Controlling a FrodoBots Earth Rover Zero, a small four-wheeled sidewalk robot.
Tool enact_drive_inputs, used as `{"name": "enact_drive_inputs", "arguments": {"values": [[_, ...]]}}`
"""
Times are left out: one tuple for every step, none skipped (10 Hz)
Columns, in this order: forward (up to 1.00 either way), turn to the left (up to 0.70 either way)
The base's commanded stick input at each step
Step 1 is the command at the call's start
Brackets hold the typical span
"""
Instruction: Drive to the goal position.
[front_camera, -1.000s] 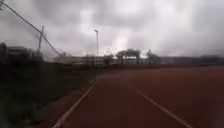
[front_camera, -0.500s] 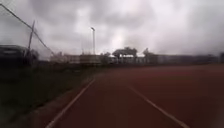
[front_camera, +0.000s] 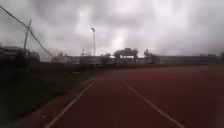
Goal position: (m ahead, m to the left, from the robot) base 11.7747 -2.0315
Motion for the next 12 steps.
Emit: {"name": "enact_drive_inputs", "arguments": {"values": [[0.7,0.0],[0.7,0.0],[0.7,0.0],[0.7,0.0],[0.7,0.0],[0.7,0.0],[0.7,0.0],[0.7,0.0],[0.7,0.0],[0.7,0.0],[0.7,0.0],[0.7,0.0]]}}
